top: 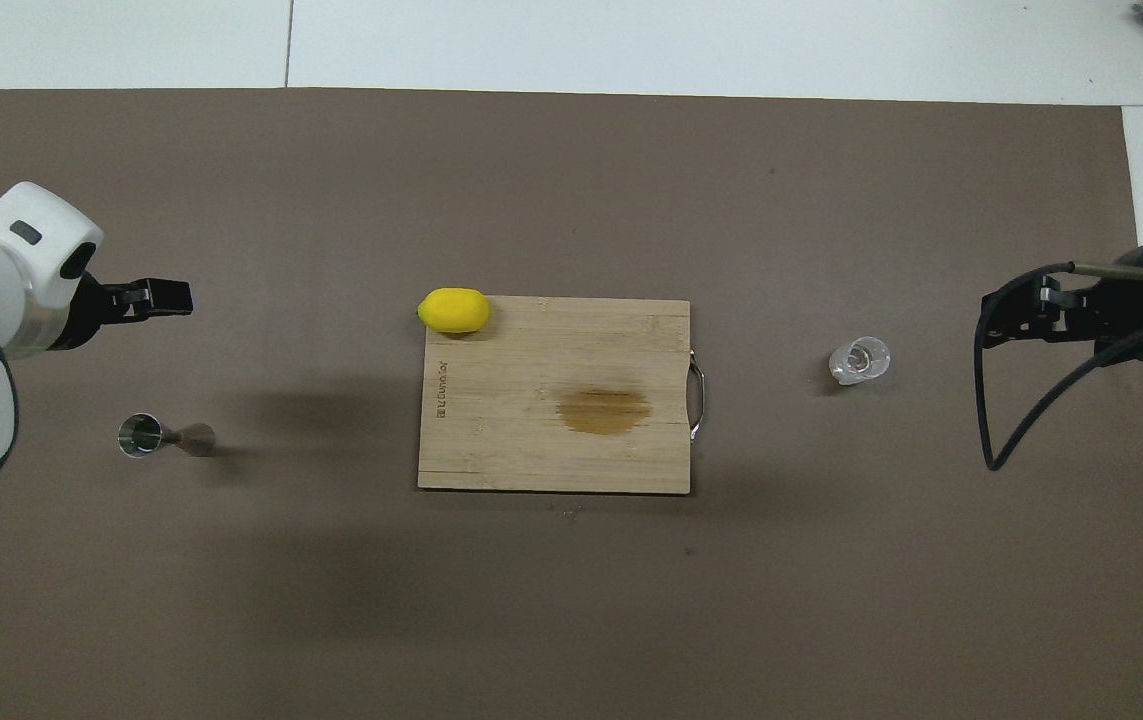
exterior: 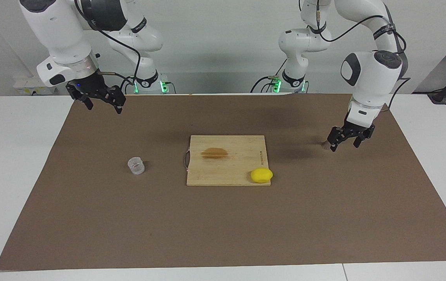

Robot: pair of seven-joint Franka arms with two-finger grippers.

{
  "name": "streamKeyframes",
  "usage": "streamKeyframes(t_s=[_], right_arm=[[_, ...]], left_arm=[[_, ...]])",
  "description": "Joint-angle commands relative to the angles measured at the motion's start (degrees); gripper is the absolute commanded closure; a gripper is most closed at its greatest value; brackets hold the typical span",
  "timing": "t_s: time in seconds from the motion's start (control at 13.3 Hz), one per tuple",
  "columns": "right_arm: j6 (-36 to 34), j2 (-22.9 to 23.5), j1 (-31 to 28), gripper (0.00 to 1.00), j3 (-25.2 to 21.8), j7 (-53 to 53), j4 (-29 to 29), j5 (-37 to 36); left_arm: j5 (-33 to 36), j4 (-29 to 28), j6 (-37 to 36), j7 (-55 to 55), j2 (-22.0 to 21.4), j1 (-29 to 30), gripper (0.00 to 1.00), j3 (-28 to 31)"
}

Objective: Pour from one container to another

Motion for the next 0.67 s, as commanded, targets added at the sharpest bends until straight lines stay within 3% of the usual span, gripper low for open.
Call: streamKeyframes(t_s=[0.0,0.22,0.45,0.6], right_arm=[[-0.33,-0.53,-0.81,0.00,0.31,-1.32,-0.07,0.66],[-0.59,-0.54,-0.81,0.00,0.31,-1.32,-0.07,0.66],[-0.59,-0.54,-0.81,0.00,0.31,-1.32,-0.07,0.74],[-0.68,-0.54,-0.81,0.00,0.31,-1.32,-0.07,0.66]], left_arm=[[0.85,-2.45,4.19,-0.71,-0.19,-0.57,0.00,0.77],[0.85,-1.40,2.03,-1.23,0.44,-1.62,0.00,0.77],[0.94,0.80,-6.23,-0.62,0.44,-1.71,0.00,0.68],[0.15,1.67,-6.41,-0.88,0.70,-3.45,0.00,0.32]])
